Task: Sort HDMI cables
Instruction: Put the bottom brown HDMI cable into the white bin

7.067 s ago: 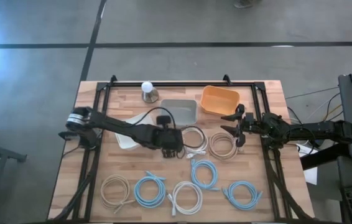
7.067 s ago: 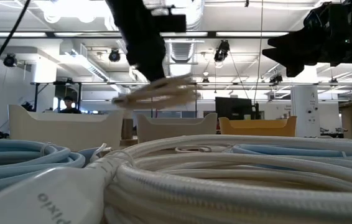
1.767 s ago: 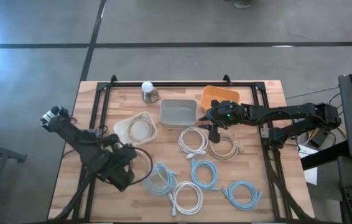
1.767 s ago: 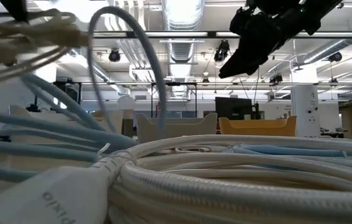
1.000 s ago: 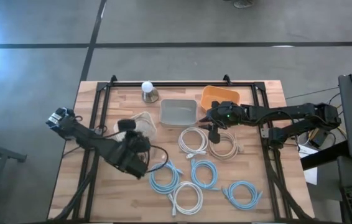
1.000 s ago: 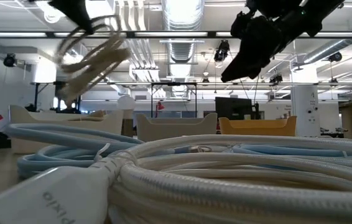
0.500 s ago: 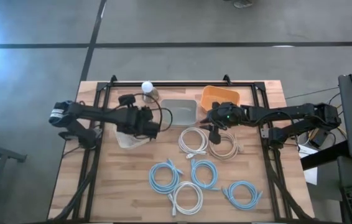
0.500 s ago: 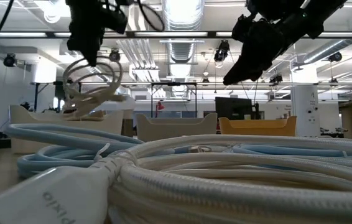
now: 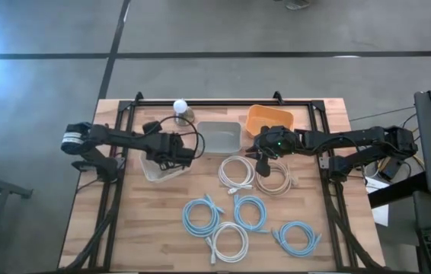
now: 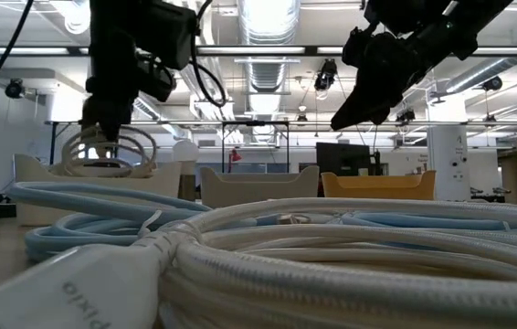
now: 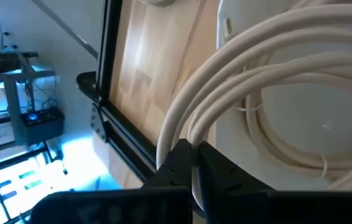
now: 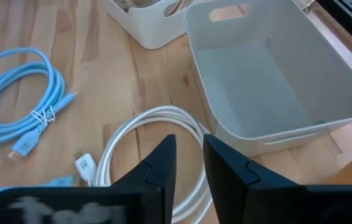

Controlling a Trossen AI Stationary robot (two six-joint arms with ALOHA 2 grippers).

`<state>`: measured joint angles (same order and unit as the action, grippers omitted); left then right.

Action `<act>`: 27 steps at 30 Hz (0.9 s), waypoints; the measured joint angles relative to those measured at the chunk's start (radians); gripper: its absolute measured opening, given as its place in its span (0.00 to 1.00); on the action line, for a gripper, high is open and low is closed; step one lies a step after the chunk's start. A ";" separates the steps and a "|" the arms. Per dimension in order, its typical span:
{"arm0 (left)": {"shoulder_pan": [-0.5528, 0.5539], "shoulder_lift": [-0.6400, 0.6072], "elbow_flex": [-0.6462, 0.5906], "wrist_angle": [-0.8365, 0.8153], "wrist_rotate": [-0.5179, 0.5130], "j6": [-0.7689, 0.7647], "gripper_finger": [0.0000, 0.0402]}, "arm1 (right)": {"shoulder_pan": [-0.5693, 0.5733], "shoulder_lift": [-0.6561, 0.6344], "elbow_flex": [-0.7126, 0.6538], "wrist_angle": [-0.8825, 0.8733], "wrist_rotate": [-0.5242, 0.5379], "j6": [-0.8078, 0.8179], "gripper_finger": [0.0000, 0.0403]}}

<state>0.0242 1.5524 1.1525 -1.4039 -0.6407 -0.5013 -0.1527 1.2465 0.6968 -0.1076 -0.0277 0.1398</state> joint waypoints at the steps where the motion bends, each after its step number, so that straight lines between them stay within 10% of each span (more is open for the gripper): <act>1: 0.000 0.000 -0.004 0.015 -0.001 0.000 0.02 | 0.000 0.000 0.000 0.000 0.000 0.003 0.18; 27: -0.079 0.000 0.056 0.014 0.019 -0.026 0.48 | 0.005 0.000 -0.069 0.009 0.013 0.007 0.37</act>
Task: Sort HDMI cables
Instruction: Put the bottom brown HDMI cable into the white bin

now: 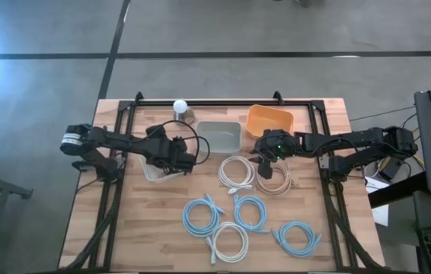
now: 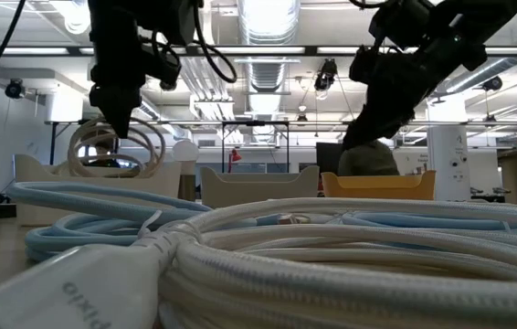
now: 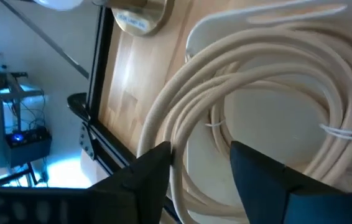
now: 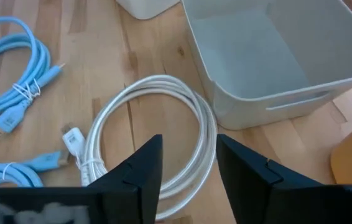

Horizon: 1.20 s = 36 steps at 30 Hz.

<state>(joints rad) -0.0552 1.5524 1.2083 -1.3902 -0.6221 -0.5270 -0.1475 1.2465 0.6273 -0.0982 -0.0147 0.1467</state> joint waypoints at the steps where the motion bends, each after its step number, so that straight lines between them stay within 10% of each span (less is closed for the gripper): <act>1: 0.000 0.000 -0.006 -0.001 0.007 -0.008 0.49 | 0.004 0.000 0.000 0.000 0.001 -0.012 0.39; 9: -0.001 0.000 -0.053 0.025 0.221 0.003 0.52 | 0.070 0.000 -0.001 0.000 0.018 -0.037 0.44; 36: -0.039 0.000 0.027 0.005 0.236 0.102 0.61 | 0.238 0.000 -0.001 0.025 0.026 0.089 0.45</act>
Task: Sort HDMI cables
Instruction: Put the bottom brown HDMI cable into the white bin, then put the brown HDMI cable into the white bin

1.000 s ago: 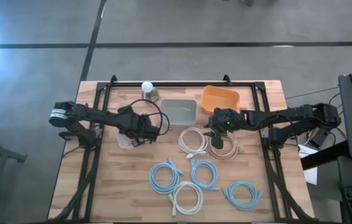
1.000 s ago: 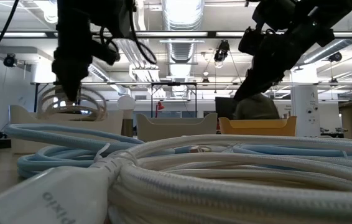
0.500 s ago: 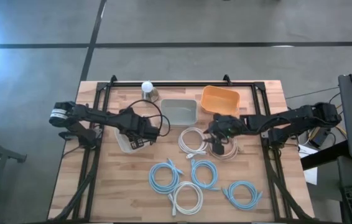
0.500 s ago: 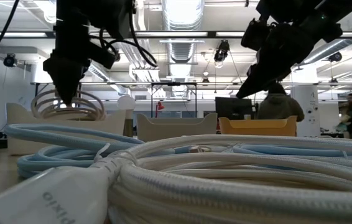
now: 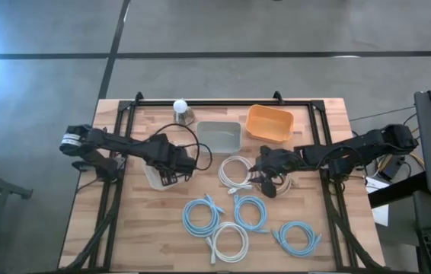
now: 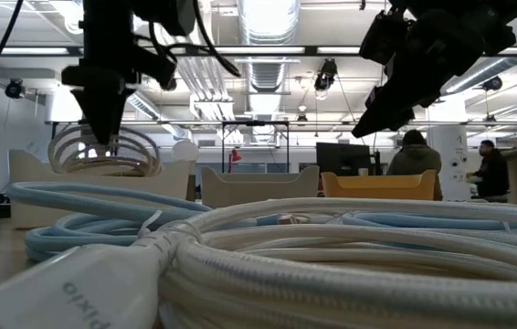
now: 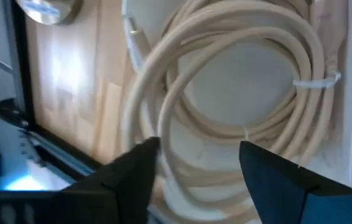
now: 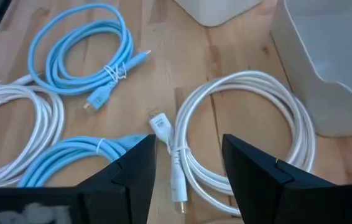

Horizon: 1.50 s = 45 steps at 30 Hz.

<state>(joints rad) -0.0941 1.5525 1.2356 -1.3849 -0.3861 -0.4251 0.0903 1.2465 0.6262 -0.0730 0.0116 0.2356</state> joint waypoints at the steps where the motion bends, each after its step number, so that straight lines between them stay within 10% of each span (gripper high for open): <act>1: -0.001 -0.001 0.015 -0.016 -0.007 0.014 0.61 | 0.002 0.000 0.000 0.005 0.000 0.001 0.44; 12: -0.003 -0.005 0.060 0.075 0.008 0.118 0.59 | 0.004 0.000 0.000 0.019 0.018 0.056 0.43; 23: -0.019 -0.005 0.056 0.531 -0.016 0.409 0.57 | 0.006 0.000 0.000 -0.049 0.020 0.045 0.41; 32: -0.016 -0.005 0.052 0.672 -0.016 0.457 0.56 | 0.001 0.007 -0.003 -0.436 0.276 0.181 0.48; 45: -0.016 -0.005 -0.013 0.743 -0.015 0.526 0.57 | -0.110 0.243 -0.006 -0.448 0.216 0.208 0.58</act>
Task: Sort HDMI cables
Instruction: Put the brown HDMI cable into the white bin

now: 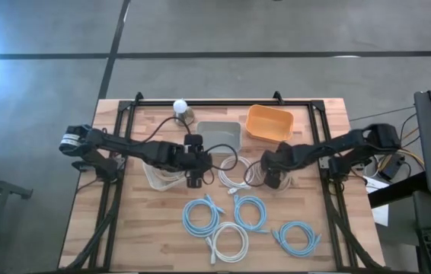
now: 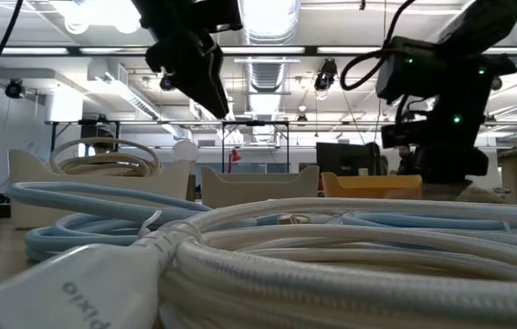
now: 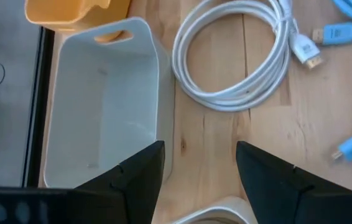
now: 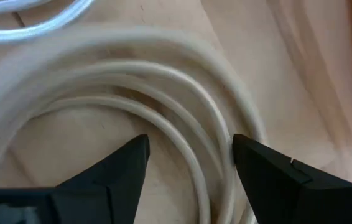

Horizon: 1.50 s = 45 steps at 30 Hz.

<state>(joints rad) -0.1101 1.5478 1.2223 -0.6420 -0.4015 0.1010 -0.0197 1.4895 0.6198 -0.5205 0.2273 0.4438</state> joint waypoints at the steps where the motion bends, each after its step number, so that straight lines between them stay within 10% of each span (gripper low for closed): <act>1: 0.000 0.000 -0.005 -0.001 0.000 0.000 0.57 | -0.009 0.015 0.003 0.000 -0.023 -0.001 0.58; 8: 0.000 0.000 -0.044 0.011 0.000 0.001 0.57 | -0.015 0.020 0.014 -0.006 -0.037 0.020 0.49; 20: 0.000 0.000 -0.168 0.317 0.018 -0.211 0.56 | -0.004 -0.138 0.010 -0.006 -0.075 0.103 0.05; 45: 0.000 0.000 -0.278 0.828 0.064 -0.442 0.56 | 0.140 -0.281 0.255 0.094 0.448 -0.297 0.03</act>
<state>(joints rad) -0.1101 1.5482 0.9440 0.1861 -0.3378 -0.3412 0.1202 1.2086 0.8746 -0.4266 0.6755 0.1465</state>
